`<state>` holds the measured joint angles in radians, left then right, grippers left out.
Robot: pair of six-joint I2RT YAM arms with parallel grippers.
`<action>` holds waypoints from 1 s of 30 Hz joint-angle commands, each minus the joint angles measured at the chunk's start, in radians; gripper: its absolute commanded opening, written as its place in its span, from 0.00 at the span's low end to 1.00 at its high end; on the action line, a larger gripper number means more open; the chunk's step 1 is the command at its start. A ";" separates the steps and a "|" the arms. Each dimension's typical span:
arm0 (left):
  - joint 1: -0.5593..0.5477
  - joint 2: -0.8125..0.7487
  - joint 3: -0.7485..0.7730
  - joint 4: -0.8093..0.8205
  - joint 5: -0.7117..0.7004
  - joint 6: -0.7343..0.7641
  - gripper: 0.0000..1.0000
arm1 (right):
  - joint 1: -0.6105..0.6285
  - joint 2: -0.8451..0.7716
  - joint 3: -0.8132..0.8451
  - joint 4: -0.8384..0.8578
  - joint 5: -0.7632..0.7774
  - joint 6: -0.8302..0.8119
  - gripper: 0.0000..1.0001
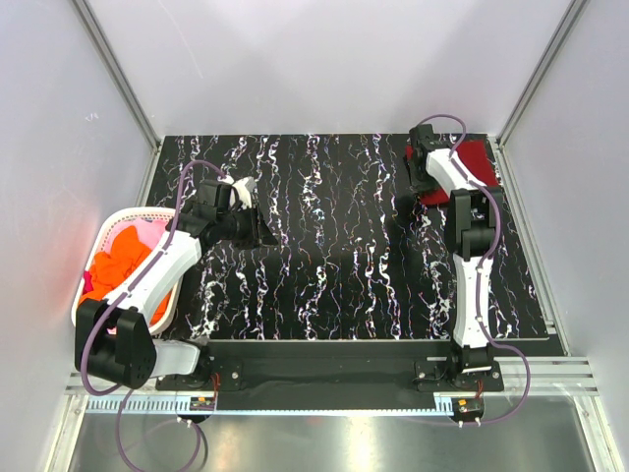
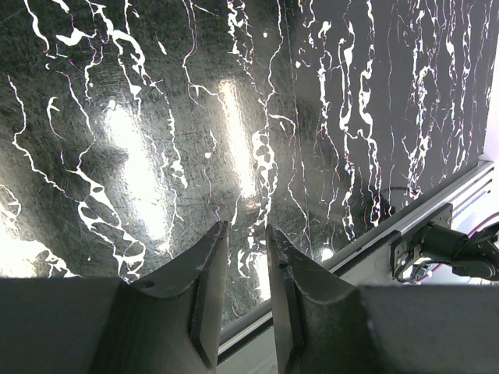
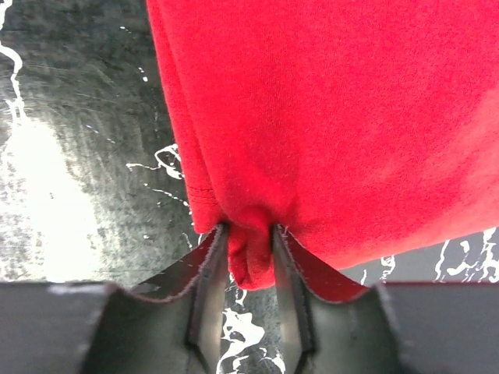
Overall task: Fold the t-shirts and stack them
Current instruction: Neatly place the folded tshirt to the corner
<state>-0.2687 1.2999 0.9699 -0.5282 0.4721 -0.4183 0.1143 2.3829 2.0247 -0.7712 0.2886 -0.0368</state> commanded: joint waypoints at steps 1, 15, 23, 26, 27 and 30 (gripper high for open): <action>0.003 -0.021 0.007 0.036 0.037 0.006 0.31 | 0.013 -0.071 -0.017 0.013 -0.048 0.031 0.38; 0.005 -0.025 -0.007 0.039 0.023 0.003 0.31 | 0.013 -0.106 -0.021 0.023 -0.123 0.031 0.29; 0.005 -0.017 -0.004 0.039 0.030 0.003 0.31 | 0.013 -0.122 -0.095 0.023 -0.094 0.081 0.25; 0.005 -0.017 -0.005 0.039 0.026 0.000 0.31 | 0.013 -0.123 -0.112 0.038 -0.114 0.089 0.24; 0.003 -0.017 -0.004 0.040 0.026 0.000 0.31 | 0.013 -0.122 -0.112 0.042 -0.100 0.090 0.24; 0.005 -0.024 -0.008 0.040 0.025 0.000 0.31 | 0.012 -0.103 -0.103 0.065 -0.036 0.086 0.19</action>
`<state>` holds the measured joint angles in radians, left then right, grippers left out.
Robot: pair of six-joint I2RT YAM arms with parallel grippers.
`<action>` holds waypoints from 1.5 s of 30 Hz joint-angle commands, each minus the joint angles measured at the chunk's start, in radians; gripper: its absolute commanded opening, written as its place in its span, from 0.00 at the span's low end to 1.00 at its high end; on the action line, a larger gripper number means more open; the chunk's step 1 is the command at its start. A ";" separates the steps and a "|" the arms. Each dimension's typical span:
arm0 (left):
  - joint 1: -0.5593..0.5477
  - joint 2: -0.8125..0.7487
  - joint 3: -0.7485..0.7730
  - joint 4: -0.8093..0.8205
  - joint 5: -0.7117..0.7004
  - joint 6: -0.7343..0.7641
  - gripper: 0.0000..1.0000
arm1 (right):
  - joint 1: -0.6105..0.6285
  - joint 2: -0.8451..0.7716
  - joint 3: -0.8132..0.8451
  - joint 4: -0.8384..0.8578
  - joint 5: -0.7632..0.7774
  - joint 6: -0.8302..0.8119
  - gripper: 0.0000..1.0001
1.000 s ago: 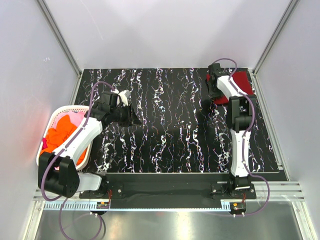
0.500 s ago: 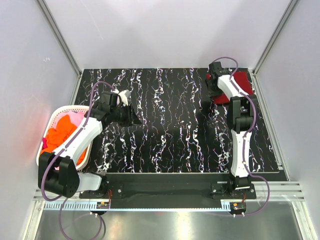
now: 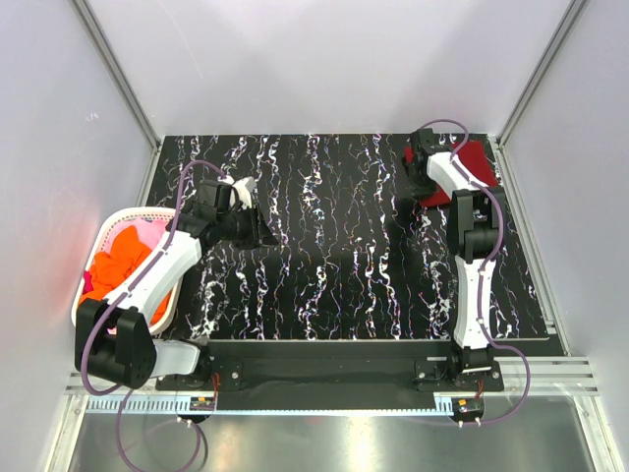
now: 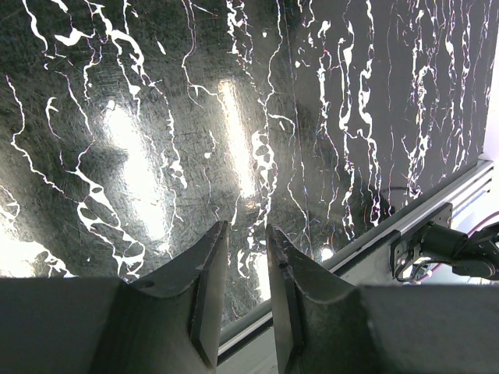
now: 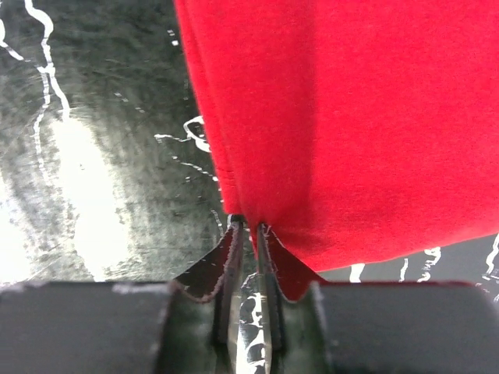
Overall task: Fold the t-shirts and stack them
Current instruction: Neatly place the folded tshirt to the corner
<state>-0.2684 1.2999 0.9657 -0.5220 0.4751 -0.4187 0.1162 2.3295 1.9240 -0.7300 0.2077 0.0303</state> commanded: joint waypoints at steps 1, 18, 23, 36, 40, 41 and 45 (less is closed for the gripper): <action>0.003 -0.025 -0.007 0.036 0.020 0.000 0.31 | 0.011 -0.036 0.006 0.032 0.061 0.010 0.16; 0.005 -0.005 -0.005 0.036 0.014 0.000 0.31 | -0.006 0.145 0.204 0.037 0.191 -0.075 0.09; 0.003 -0.014 -0.016 0.037 0.004 -0.002 0.31 | -0.018 0.154 0.239 0.026 0.188 -0.073 0.08; 0.003 -0.019 -0.025 0.045 0.005 -0.012 0.31 | -0.006 0.024 0.106 0.037 0.010 -0.036 0.19; 0.001 -0.019 -0.024 0.048 0.011 -0.012 0.32 | -0.006 0.007 0.081 0.043 0.007 -0.007 0.20; 0.001 -0.021 -0.024 0.050 0.014 -0.012 0.32 | -0.006 0.002 0.078 0.043 0.012 -0.004 0.19; 0.001 -0.022 -0.030 0.050 0.016 -0.012 0.32 | -0.004 -0.028 0.070 0.043 0.013 0.008 0.12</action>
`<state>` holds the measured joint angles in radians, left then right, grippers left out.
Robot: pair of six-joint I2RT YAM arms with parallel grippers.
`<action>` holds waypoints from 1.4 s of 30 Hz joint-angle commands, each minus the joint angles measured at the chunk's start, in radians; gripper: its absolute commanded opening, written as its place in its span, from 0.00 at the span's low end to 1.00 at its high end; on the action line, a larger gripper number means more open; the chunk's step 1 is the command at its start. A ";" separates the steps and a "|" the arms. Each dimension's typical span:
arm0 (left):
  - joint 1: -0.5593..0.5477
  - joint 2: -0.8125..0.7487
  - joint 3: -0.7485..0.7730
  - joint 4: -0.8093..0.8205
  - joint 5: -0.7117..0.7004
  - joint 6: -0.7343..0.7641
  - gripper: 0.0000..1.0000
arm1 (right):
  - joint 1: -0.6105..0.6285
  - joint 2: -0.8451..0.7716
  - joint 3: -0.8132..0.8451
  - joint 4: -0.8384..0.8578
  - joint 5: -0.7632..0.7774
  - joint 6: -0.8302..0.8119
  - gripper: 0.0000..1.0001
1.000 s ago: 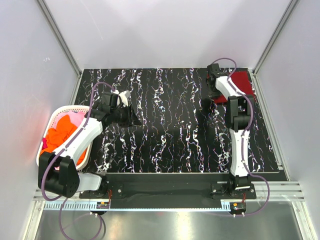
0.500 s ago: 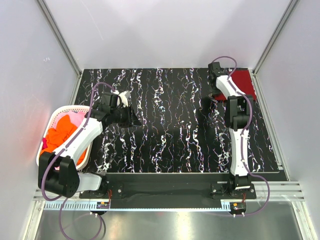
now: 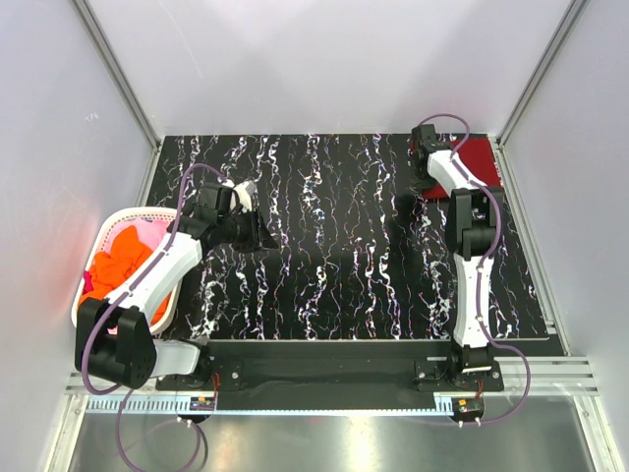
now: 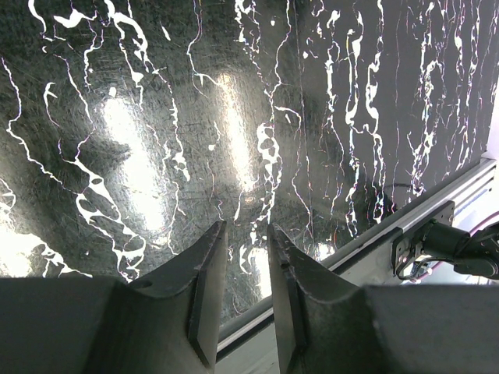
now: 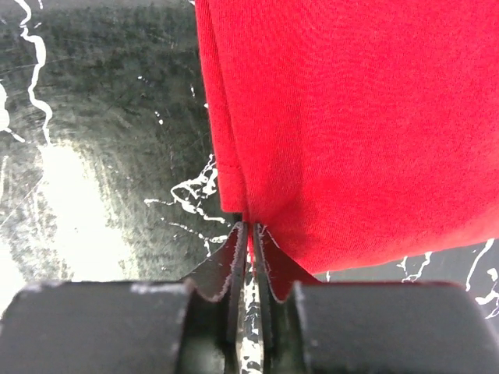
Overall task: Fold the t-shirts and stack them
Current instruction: Neatly place the folded tshirt to the corner, then reset both grippers
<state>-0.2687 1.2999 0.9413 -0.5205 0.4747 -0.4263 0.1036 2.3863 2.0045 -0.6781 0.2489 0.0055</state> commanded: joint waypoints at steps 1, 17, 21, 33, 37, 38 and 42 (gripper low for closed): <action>0.000 -0.022 -0.006 0.050 0.018 -0.006 0.32 | 0.008 -0.093 -0.015 -0.012 -0.031 0.036 0.11; 0.000 -0.074 0.095 0.060 0.093 0.018 0.33 | 0.030 -0.551 -0.343 -0.078 -0.327 0.267 0.47; 0.002 -0.143 0.129 0.077 0.116 0.018 0.37 | 0.036 -0.786 -0.481 -0.060 -0.439 0.307 0.99; 0.002 -0.350 0.129 0.103 0.097 0.009 0.99 | 0.036 -1.219 -0.776 -0.020 -0.642 0.479 1.00; 0.002 -0.364 0.132 0.102 0.087 0.001 0.99 | 0.036 -1.325 -0.840 -0.009 -0.666 0.493 1.00; 0.000 -0.369 0.132 0.102 0.090 0.000 0.99 | 0.036 -1.345 -0.858 -0.006 -0.660 0.502 1.00; 0.002 -0.393 0.122 0.099 0.097 -0.005 0.99 | 0.036 -1.444 -0.882 0.003 -0.628 0.516 1.00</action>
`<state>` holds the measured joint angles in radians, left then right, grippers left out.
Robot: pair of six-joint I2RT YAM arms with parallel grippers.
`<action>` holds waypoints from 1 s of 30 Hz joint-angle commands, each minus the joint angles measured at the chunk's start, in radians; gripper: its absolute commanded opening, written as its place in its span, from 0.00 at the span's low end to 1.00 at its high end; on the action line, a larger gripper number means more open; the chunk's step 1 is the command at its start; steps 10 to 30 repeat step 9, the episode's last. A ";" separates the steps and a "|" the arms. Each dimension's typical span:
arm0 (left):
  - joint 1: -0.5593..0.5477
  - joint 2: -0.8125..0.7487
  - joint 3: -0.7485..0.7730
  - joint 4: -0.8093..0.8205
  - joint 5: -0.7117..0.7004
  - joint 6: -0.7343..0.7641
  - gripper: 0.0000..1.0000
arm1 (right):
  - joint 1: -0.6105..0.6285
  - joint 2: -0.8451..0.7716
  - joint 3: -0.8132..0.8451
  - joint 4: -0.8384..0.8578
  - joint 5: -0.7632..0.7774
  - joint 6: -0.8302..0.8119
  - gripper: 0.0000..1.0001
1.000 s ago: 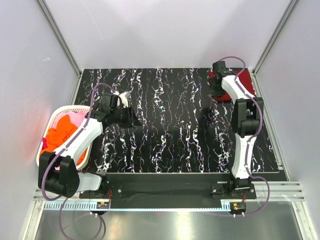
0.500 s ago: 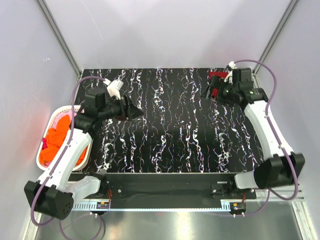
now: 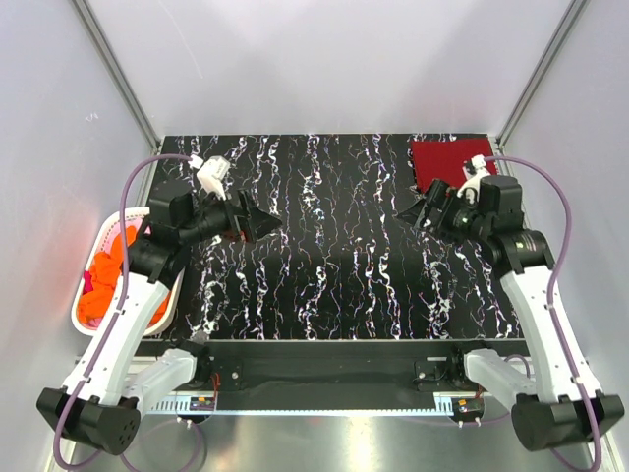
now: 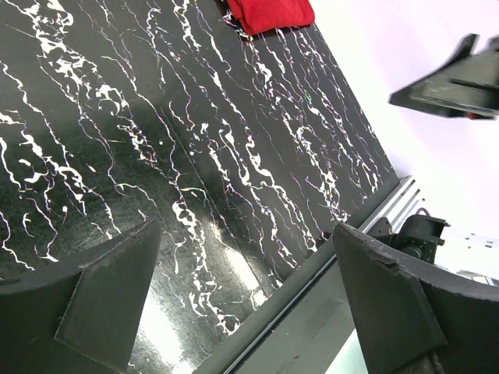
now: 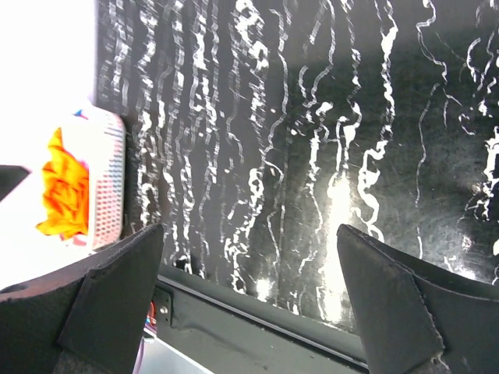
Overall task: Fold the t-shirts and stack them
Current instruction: Reset both grippers
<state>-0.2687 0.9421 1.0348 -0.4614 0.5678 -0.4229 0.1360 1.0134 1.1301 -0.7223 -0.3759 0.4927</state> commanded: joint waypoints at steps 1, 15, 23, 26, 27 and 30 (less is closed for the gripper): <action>0.002 -0.043 0.025 0.040 0.000 -0.013 0.99 | 0.004 -0.087 -0.012 0.060 0.000 0.030 1.00; 0.002 -0.089 0.011 0.040 -0.014 -0.014 0.99 | 0.004 -0.125 -0.012 0.099 0.020 0.059 1.00; 0.002 -0.089 0.011 0.040 -0.014 -0.014 0.99 | 0.004 -0.125 -0.012 0.099 0.020 0.059 1.00; 0.002 -0.089 0.011 0.040 -0.014 -0.014 0.99 | 0.004 -0.125 -0.012 0.099 0.020 0.059 1.00; 0.002 -0.089 0.011 0.040 -0.014 -0.014 0.99 | 0.004 -0.125 -0.012 0.099 0.020 0.059 1.00; 0.002 -0.089 0.011 0.040 -0.014 -0.014 0.99 | 0.004 -0.125 -0.012 0.099 0.020 0.059 1.00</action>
